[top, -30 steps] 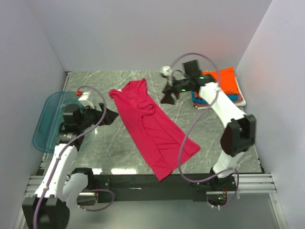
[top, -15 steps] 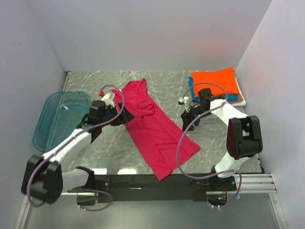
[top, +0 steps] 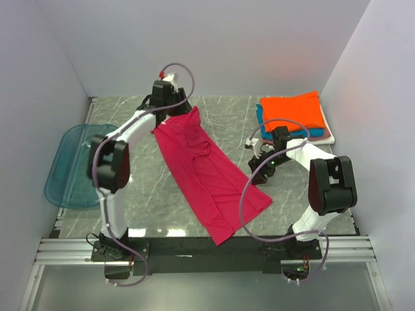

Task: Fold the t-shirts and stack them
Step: Fold the tshirt

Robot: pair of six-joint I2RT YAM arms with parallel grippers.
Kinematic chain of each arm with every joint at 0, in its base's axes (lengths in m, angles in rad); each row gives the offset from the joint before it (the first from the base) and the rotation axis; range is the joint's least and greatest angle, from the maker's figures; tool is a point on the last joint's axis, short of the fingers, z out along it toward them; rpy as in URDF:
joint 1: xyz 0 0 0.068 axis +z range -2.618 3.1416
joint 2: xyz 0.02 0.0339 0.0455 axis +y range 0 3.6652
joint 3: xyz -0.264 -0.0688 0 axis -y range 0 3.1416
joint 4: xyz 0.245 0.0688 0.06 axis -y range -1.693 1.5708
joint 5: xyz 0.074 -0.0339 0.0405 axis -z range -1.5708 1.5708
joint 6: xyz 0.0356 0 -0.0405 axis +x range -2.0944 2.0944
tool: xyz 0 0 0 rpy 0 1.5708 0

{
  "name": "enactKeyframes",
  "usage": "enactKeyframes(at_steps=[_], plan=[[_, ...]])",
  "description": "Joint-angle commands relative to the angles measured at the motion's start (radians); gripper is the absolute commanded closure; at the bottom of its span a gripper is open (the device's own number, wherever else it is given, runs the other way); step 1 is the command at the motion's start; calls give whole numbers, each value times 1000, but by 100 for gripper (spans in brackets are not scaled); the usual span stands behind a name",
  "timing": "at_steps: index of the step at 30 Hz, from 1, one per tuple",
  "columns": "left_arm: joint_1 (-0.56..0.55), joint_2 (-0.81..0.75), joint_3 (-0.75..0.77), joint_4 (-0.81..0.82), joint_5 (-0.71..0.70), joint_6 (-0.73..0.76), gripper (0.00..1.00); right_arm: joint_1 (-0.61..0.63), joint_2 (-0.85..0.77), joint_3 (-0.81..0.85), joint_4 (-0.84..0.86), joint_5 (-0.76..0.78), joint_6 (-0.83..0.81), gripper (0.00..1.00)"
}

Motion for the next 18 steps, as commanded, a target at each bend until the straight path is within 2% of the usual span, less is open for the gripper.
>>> enactKeyframes(at_steps=[1, 6, 14, 18], plan=[[10, 171, 215, -151, 18, 138, 49, -7, 7, 5, 30, -31, 35, 36], [26, 395, 515, -238, 77, 204, 47, -10, 22, 17, 41, -46, 53, 36], [71, 531, 625, -159, 193, 171, 43, -20, 25, 12, 38, -57, 62, 36], [71, 585, 697, -153, 188, 166, 40, -22, 17, 3, 25, -77, 58, 36]])
